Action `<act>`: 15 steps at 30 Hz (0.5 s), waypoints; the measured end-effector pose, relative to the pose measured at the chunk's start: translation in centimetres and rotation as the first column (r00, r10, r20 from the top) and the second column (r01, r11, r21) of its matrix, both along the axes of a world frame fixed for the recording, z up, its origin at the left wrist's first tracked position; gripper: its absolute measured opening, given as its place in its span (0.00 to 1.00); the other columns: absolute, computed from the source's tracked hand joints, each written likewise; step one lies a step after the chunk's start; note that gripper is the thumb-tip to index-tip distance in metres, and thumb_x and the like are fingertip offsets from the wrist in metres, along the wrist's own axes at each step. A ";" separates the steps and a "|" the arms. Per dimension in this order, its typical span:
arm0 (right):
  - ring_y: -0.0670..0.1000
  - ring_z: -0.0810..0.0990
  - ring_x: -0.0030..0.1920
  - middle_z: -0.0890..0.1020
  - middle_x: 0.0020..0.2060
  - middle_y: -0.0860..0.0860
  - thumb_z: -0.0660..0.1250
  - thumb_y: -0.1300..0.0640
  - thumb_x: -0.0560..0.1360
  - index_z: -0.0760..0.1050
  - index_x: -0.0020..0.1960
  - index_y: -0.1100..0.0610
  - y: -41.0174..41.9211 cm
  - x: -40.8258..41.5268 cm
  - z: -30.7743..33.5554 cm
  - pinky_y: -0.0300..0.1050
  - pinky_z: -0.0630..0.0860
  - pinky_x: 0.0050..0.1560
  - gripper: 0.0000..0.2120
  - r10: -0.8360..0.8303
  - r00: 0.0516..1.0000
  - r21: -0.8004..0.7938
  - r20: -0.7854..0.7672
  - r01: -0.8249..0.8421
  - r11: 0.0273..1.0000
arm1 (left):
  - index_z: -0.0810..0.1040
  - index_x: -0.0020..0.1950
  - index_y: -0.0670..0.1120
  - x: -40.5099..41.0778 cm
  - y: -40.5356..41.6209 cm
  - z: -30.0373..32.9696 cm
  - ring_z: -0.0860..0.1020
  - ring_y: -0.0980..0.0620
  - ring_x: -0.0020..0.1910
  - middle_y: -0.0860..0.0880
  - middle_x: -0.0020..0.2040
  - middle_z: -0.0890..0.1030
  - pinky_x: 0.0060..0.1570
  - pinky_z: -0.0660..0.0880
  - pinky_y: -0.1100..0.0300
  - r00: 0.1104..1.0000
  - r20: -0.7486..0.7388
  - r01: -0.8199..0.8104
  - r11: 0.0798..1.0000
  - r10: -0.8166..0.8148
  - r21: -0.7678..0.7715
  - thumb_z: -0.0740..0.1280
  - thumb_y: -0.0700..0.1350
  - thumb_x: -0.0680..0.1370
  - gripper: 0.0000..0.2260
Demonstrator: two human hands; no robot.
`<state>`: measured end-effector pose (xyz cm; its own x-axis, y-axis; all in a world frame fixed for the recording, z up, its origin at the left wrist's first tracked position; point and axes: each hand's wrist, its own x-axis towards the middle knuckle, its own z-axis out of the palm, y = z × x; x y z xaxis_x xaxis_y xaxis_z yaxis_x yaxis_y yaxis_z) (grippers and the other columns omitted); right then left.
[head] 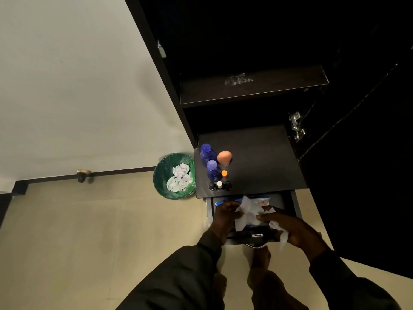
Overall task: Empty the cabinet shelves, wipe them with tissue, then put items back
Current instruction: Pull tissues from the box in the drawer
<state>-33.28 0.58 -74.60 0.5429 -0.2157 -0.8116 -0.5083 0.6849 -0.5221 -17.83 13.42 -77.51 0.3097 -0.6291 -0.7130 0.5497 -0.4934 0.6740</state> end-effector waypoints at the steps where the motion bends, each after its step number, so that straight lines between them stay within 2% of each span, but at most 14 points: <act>1: 0.55 0.82 0.55 0.83 0.55 0.56 0.70 0.60 0.75 0.76 0.62 0.54 -0.1 0.1 0.0 0.48 0.78 0.51 0.16 0.037 0.999 -0.062 -0.039 -0.039 0.997 | 0.77 0.55 0.42 0.0 -0.1 0.2 0.78 0.46 0.56 0.42 0.58 0.79 0.46 0.79 0.60 1.000 0.018 0.024 1.000 -0.024 -0.008 0.64 0.34 0.79 0.07; 2: 0.54 0.82 0.53 0.83 0.55 0.56 0.71 0.59 0.75 0.77 0.61 0.52 -0.1 0.1 -0.2 0.46 0.78 0.49 0.15 0.066 0.994 -0.115 -0.083 -0.076 0.990 | 0.77 0.53 0.42 0.0 -0.3 0.2 0.78 0.47 0.54 0.39 0.60 0.78 0.45 0.79 0.61 0.999 0.027 0.029 0.999 -0.029 -0.017 0.63 0.34 0.80 0.06; 4: 0.53 0.82 0.52 0.84 0.53 0.55 0.74 0.59 0.72 0.78 0.58 0.51 -0.3 0.2 -0.4 0.45 0.78 0.47 0.15 0.085 0.992 -0.174 -0.094 -0.100 0.980 | 0.78 0.52 0.42 0.0 -0.6 0.4 0.78 0.46 0.53 0.34 0.61 0.77 0.50 0.78 0.57 0.999 0.045 0.003 0.999 -0.002 -0.036 0.63 0.33 0.79 0.07; 5: 0.53 0.82 0.51 0.84 0.52 0.54 0.75 0.59 0.71 0.78 0.57 0.50 -0.4 0.3 -0.4 0.45 0.77 0.46 0.15 0.069 0.993 -0.195 -0.093 -0.086 0.977 | 0.79 0.54 0.43 -0.1 -0.7 0.5 0.79 0.44 0.54 0.34 0.61 0.78 0.53 0.77 0.53 0.999 0.050 -0.008 0.999 0.010 -0.047 0.65 0.35 0.79 0.07; 7: 0.51 0.81 0.50 0.82 0.51 0.52 0.76 0.58 0.70 0.77 0.54 0.48 -0.5 0.3 0.1 0.43 0.76 0.43 0.16 0.033 0.995 -0.224 -0.091 -0.053 0.973 | 0.79 0.59 0.42 -0.1 -0.8 0.3 0.79 0.41 0.56 0.38 0.59 0.81 0.56 0.77 0.47 0.998 0.059 -0.013 0.999 0.015 -0.034 0.68 0.42 0.76 0.12; 9: 0.48 0.80 0.49 0.82 0.51 0.50 0.76 0.59 0.70 0.77 0.54 0.49 -0.6 0.2 0.1 0.40 0.75 0.41 0.16 -0.004 0.998 -0.220 -0.068 -0.011 0.975 | 0.79 0.60 0.41 0.0 -0.9 0.3 0.80 0.41 0.54 0.40 0.57 0.83 0.55 0.78 0.48 0.998 0.043 0.040 0.999 -0.039 -0.024 0.72 0.43 0.75 0.15; 12: 0.51 0.80 0.54 0.82 0.53 0.51 0.78 0.57 0.68 0.79 0.57 0.51 -0.7 0.2 0.1 0.43 0.76 0.44 0.19 -0.038 0.997 -0.191 -0.069 0.024 0.981 | 0.82 0.54 0.43 0.0 -1.3 0.0 0.82 0.46 0.50 0.41 0.54 0.83 0.54 0.80 0.51 0.993 0.024 0.116 0.993 -0.115 -0.012 0.74 0.38 0.74 0.10; 15: 0.54 0.80 0.53 0.82 0.51 0.53 0.80 0.51 0.65 0.81 0.56 0.52 -0.7 0.0 0.0 0.48 0.79 0.46 0.21 -0.126 0.985 -0.125 -0.119 0.111 0.986 | 0.81 0.55 0.42 -0.1 -1.4 0.5 0.81 0.42 0.54 0.40 0.56 0.83 0.57 0.79 0.45 0.996 -0.067 0.053 0.999 -0.052 0.010 0.77 0.43 0.70 0.15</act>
<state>-33.30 -0.10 -74.56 0.4030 -0.3707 -0.8367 -0.4936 0.6818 -0.5398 -17.92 12.03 -76.97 0.2283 -0.6348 -0.7382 0.5665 -0.5300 0.6310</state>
